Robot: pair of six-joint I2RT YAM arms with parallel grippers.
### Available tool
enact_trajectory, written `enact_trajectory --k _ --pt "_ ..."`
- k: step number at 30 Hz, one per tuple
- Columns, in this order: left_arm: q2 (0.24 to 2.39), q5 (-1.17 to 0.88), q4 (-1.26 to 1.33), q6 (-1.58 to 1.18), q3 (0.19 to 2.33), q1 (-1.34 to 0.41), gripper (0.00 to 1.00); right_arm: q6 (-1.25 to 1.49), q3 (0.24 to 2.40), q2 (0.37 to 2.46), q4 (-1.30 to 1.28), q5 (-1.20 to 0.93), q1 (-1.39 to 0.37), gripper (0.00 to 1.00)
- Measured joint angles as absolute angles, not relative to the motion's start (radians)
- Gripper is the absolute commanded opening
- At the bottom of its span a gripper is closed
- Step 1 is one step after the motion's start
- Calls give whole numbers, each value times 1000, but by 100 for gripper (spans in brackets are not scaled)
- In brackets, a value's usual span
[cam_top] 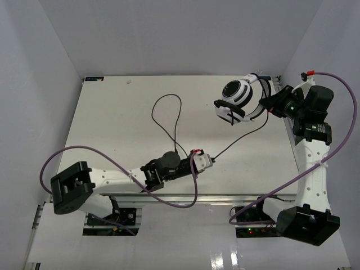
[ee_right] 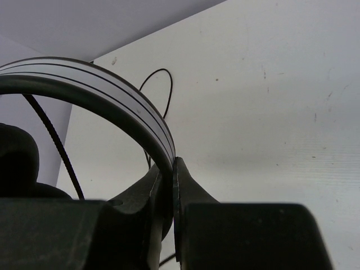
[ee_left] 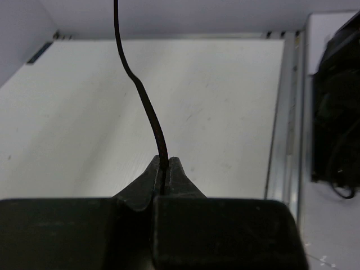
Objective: Wrap the headphones
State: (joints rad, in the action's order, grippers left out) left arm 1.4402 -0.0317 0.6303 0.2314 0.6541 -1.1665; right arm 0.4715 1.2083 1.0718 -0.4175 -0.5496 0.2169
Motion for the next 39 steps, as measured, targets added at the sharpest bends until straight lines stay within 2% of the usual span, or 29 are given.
enact_trajectory --k 6,11,14,20,32,39 --pt "1263 -99 554 235 656 -1278 0 443 1208 1113 -419 -483 224 8" --pt "1221 -89 503 248 565 -1254 0 432 1208 1112 -419 -471 229 8" --pt "1210 -108 472 254 503 -1174 0 424 1208 1111 -419 -481 230 8" --pt "1170 -173 465 240 441 -892 0 388 1208 1097 -419 -529 230 8" --pt "1137 -289 444 273 454 -801 0 249 1202 1071 -423 -547 230 8" --pt "1193 -344 430 273 493 -641 0 22 1195 1010 -490 -648 230 8"
